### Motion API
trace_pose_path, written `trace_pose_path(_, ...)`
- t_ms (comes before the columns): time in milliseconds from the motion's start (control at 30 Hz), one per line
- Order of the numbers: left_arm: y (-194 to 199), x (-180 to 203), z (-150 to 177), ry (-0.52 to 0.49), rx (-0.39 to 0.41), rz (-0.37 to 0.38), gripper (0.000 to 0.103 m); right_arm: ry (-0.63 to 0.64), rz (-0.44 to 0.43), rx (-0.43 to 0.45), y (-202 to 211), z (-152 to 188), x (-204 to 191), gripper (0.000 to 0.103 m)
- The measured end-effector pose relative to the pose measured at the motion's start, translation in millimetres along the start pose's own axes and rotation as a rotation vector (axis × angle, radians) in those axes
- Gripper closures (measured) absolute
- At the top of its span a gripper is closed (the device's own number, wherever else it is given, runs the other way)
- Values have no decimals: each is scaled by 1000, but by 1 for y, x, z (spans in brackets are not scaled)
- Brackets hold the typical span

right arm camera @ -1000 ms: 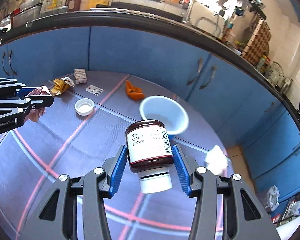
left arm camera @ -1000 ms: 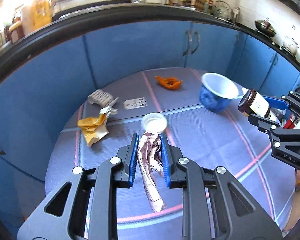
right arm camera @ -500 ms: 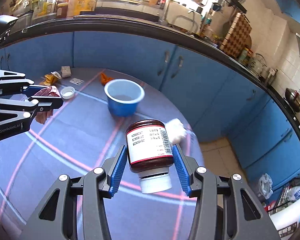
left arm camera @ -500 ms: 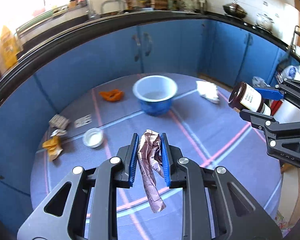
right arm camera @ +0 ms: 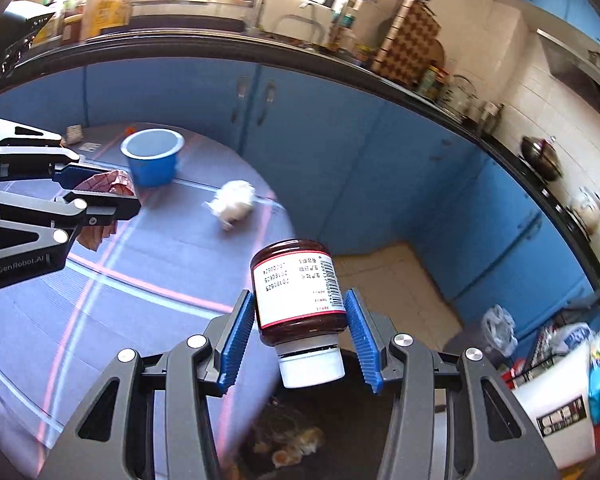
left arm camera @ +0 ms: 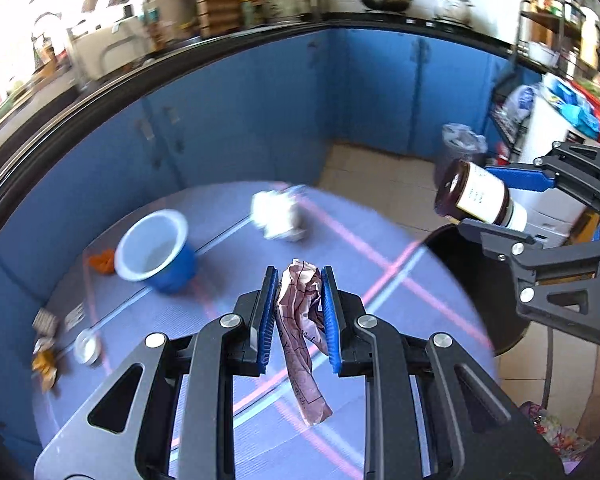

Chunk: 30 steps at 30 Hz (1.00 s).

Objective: Collect trash
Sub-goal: 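Carry the pink paper and brown jar over the black bin, then open the right gripper then the left to drop jar and paper into the bin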

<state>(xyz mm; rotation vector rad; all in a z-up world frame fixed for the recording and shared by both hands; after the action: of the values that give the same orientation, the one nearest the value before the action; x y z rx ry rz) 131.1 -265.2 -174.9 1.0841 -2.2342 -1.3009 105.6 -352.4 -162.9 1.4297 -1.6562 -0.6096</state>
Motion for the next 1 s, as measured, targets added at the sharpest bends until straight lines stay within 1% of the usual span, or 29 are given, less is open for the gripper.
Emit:
trace_pose_path(133,-2,30,-18,-46,11,23,81,-42,26,-14,1,16,28,57)
trace_pose_path(267,-8,57,-31,-93,8,43,81,-68,48,-28,2,28,48,56)
trace_pose_path(500,-14,92,-49,-148,9,65,81,-95,90,-12,7,40,72,56)
trace_pose_path(567,-15,99,-53,-159,9,72,81,-110,107,-9,7,43,80,43)
trace_pose_path(600,-15,103,-55,-167,10,73,81,-121,122,-3,8,44,85,27)
trace_pose_path(633,-15,107,-57,-173,12,73,81,-129,129,10,10,45,88,20)
trace_pose_path(733,-17,116,-62,-185,13,77,81,-142,120,31,16,49,95,20)
trace_pose_path(833,-19,126,-65,-199,9,84,81,-152,150,22,15,55,105,20)
trace_pose_path(1000,-19,146,-70,-226,11,107,81,-185,156,9,14,66,118,20)
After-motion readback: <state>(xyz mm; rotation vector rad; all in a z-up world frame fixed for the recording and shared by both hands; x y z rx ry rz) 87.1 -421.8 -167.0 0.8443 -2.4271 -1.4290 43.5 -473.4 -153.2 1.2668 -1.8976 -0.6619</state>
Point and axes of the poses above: each gripper's, at about its wrist camera, not at the fingertips, and y roughly against the way its jaws point, x to its right, z to its underside, the point moved 9 cm from there along -y, roughly the way its jaws point, and after that the axes turned 12 degrees about -x, right-handed, at the moved point
